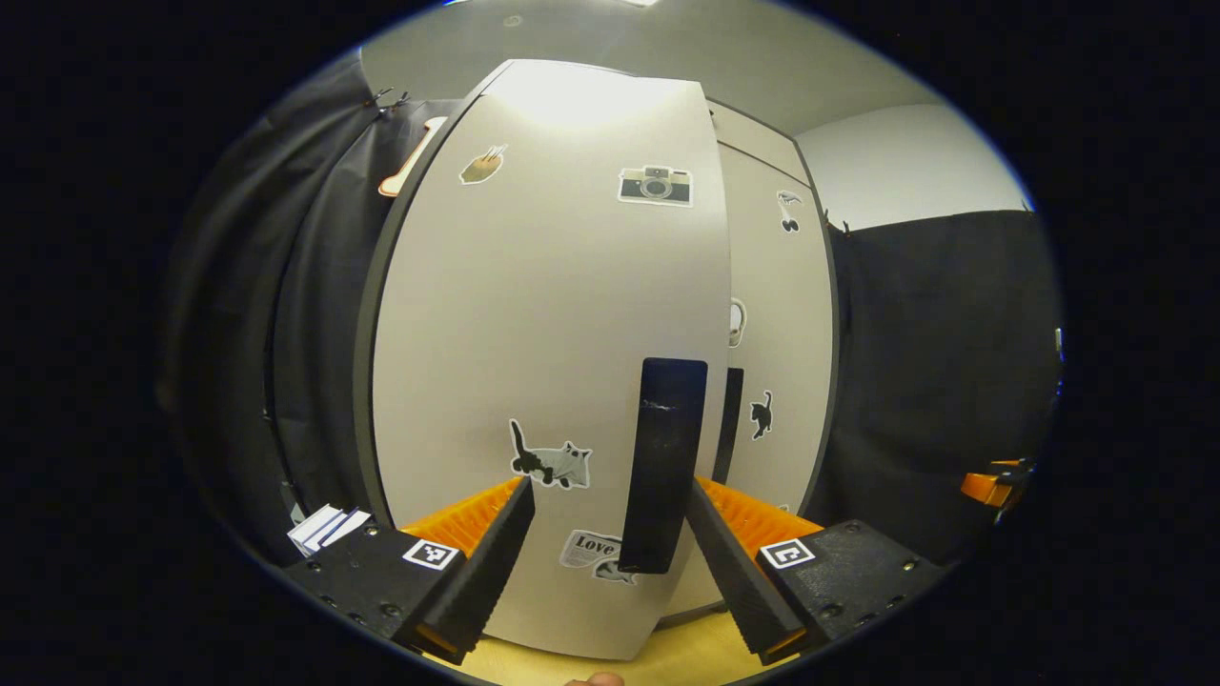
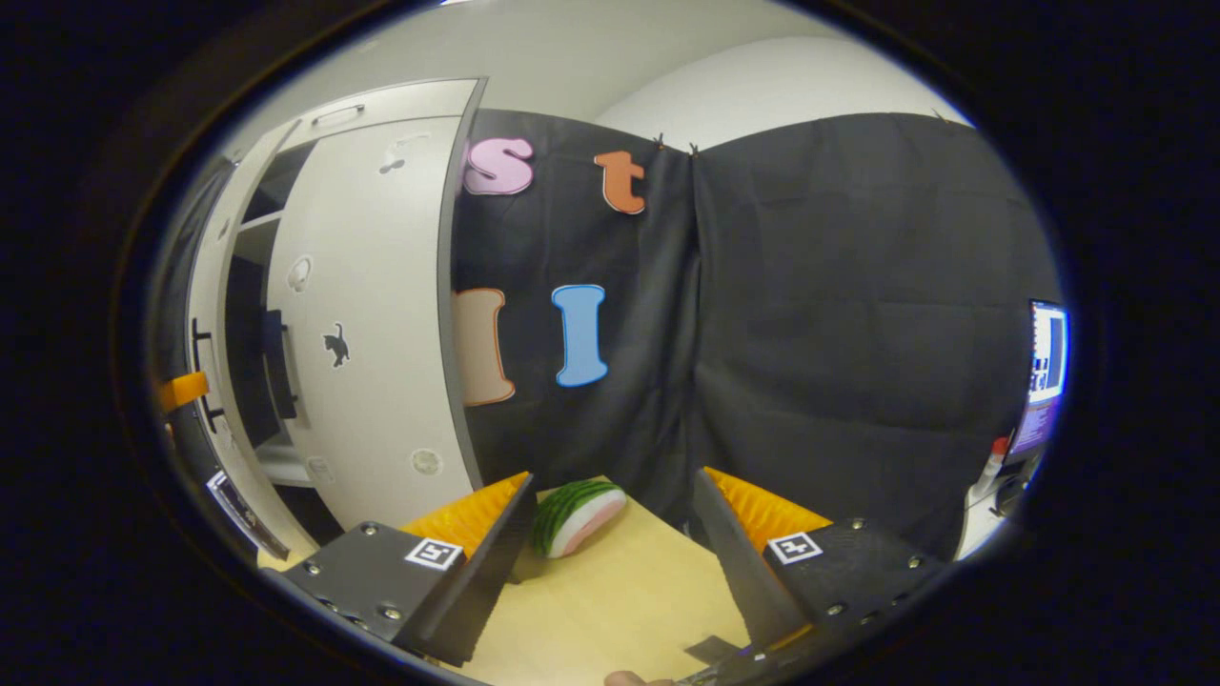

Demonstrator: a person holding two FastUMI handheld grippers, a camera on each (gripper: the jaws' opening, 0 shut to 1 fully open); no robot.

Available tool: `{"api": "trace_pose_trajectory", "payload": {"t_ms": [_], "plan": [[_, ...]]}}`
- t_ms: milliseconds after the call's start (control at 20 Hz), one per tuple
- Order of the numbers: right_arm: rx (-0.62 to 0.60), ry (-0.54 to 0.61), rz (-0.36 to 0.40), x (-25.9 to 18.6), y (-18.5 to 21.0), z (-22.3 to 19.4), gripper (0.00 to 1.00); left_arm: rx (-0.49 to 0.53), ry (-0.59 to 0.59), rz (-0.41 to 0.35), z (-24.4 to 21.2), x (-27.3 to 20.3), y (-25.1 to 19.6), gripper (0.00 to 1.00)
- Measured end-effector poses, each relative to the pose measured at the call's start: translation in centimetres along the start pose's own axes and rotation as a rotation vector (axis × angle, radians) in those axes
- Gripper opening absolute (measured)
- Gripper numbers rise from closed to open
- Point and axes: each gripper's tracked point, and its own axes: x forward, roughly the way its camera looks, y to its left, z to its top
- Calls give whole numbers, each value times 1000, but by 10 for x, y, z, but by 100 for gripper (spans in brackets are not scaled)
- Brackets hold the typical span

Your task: Grasp the bottle in the cabinet with the left hand and place it on the coaster, then close the right door with the right hand and the left door with the left hand.

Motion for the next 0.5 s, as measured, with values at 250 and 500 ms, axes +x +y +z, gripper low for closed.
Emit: {"api": "trace_pose_trajectory", "payload": {"t_ms": [250,500], "plan": [[-9,-27,14,-6,-3,9,100,29,2,3,-1,15,-2,99],[-23,-41,19,-7,-8,14,100,19,24,16,-8,37,-2,99]]}}
